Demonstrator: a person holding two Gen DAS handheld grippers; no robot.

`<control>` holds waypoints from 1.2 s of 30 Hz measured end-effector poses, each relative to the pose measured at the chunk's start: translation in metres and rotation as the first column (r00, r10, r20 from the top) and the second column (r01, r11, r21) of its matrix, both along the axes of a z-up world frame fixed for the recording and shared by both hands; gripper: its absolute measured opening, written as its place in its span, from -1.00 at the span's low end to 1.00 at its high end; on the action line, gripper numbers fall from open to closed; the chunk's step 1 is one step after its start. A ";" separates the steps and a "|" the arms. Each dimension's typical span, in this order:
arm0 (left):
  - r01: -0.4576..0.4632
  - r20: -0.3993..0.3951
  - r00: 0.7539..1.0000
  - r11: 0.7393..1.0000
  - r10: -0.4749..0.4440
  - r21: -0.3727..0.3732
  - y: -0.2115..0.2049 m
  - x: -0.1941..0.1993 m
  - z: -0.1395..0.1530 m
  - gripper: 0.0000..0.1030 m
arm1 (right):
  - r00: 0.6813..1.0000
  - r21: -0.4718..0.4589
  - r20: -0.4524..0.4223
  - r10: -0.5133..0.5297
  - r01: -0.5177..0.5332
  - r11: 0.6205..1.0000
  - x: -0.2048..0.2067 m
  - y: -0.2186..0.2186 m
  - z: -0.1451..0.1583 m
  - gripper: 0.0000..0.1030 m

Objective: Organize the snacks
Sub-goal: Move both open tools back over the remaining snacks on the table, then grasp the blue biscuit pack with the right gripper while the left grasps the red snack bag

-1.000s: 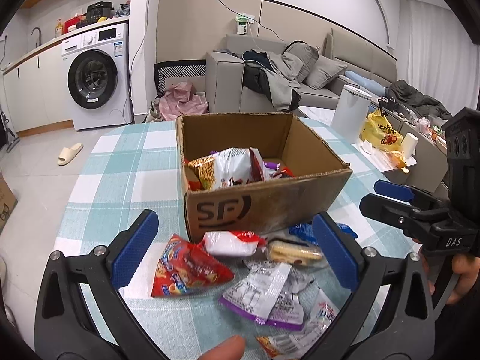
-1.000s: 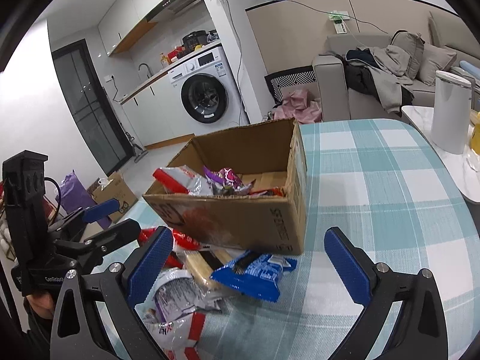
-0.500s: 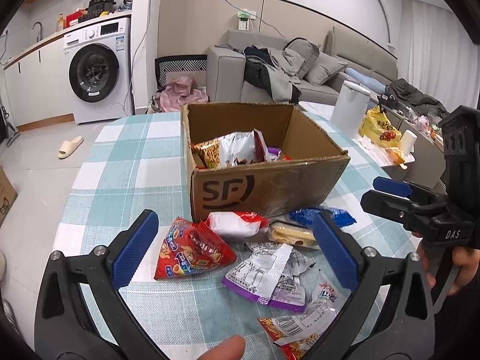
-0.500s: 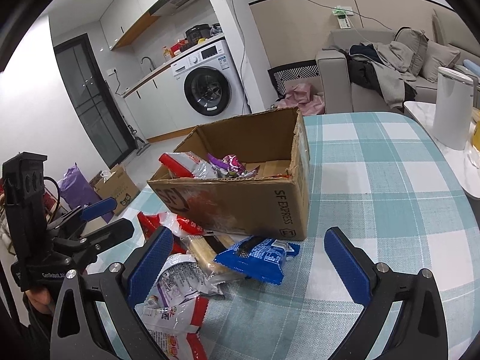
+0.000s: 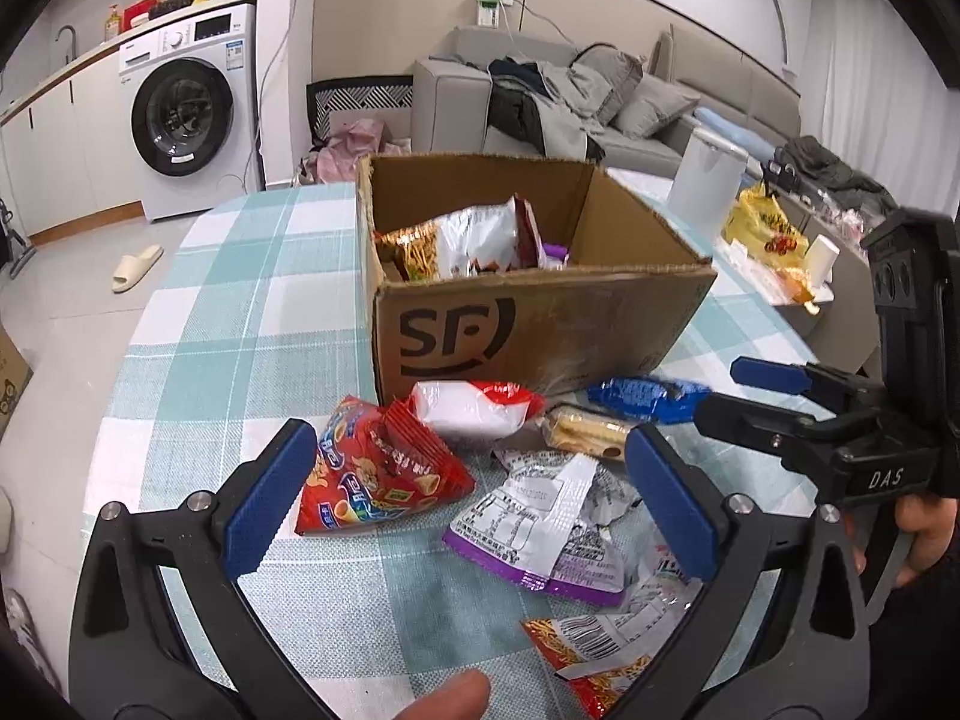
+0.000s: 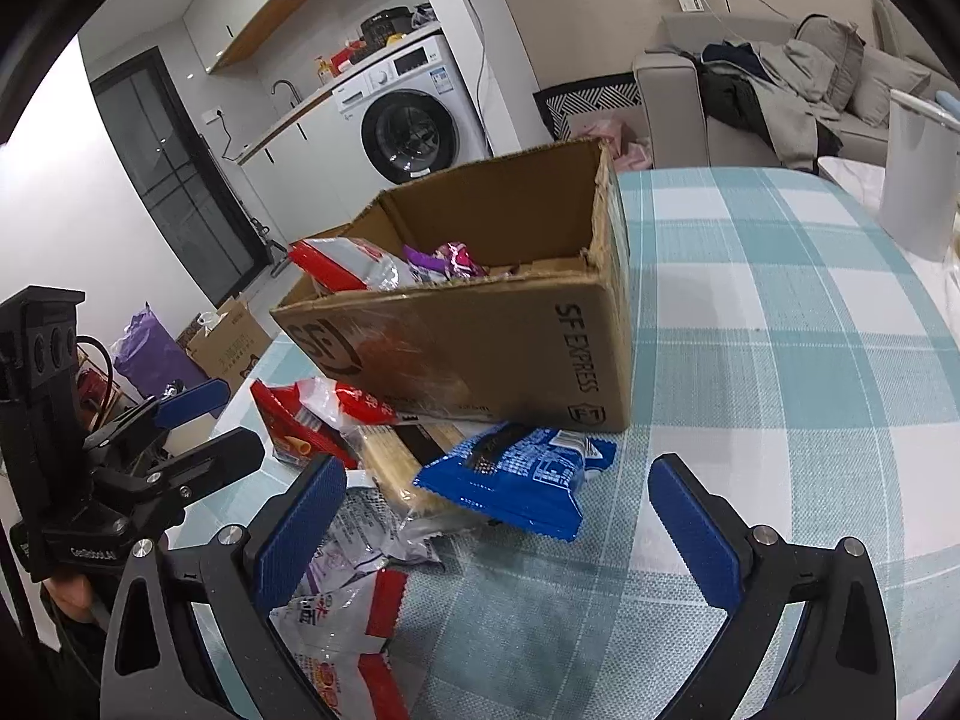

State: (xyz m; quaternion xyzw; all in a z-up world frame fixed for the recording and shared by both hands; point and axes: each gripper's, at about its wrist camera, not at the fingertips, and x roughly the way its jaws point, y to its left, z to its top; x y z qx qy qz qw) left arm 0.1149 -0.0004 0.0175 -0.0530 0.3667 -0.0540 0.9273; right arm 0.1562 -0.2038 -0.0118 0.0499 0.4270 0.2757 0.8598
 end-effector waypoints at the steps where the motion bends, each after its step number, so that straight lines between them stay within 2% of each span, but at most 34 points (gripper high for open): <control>1: 0.001 -0.006 1.000 1.000 -0.001 0.005 -0.001 0.002 -0.002 0.99 | 1.000 0.000 -0.004 0.004 -0.004 1.000 0.001 0.001 -0.002 0.99; 9: -0.013 -0.049 0.999 0.999 0.015 0.041 0.002 0.012 -0.017 0.99 | 0.999 -0.029 -0.021 0.026 -0.027 0.999 0.002 0.011 -0.016 0.99; 21: -0.112 -0.092 0.989 0.994 0.112 0.012 0.031 0.030 -0.037 0.99 | 0.995 -0.006 -0.084 -0.052 0.052 0.999 0.020 0.002 -0.034 0.99; 31: -0.141 -0.123 0.983 0.990 0.139 -0.004 0.045 0.044 -0.055 0.99 | 0.995 -0.053 -0.064 -0.077 0.074 0.996 0.023 0.006 -0.039 0.99; 36: -0.145 -0.137 0.980 0.989 0.143 -0.002 0.047 0.049 -0.062 0.99 | 0.995 -0.043 -0.066 -0.073 0.071 0.997 0.023 0.004 -0.040 0.82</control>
